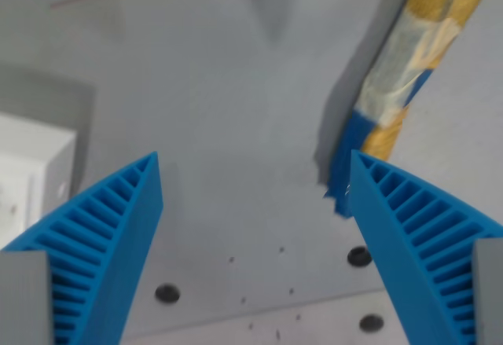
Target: Pick up the blue bag
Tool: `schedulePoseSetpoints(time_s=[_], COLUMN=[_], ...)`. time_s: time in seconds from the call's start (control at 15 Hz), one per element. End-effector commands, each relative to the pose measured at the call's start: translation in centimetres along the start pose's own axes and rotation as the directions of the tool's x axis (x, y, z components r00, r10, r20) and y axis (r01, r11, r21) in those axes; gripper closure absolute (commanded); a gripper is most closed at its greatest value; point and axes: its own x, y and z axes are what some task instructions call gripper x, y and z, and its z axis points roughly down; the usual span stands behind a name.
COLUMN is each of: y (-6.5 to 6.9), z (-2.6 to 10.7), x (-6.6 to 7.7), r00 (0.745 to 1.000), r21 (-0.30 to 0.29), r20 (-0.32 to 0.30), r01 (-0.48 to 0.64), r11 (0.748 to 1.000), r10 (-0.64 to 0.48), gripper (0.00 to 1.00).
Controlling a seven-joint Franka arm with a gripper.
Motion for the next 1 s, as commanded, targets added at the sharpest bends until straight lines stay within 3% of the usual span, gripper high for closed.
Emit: schedulePoseSetpoints(time_s=[0.07, 0.4, 0.8, 0.87, 1.0], y=[1.4, 4.3, 7.4, 7.6, 6.8], z=[1.3, 3.0, 3.3, 3.4, 4.4], x=[0.5, 2.3, 3.0, 3.0, 2.6], r00=[0.972, 0.976, 0.988, 0.989, 0.990], r21=[0.022, 0.018, 0.016, 0.017, 0.019], r20=[-0.129, -0.089, -0.063, -0.061, -0.066], r01=[-0.194, -0.199, -0.140, -0.131, -0.123], r11=[0.981, 0.980, 0.990, 0.991, 0.992], r10=[0.196, 0.200, 0.141, 0.131, 0.124], gripper=[0.00, 0.00, 0.00, 0.00, 0.00])
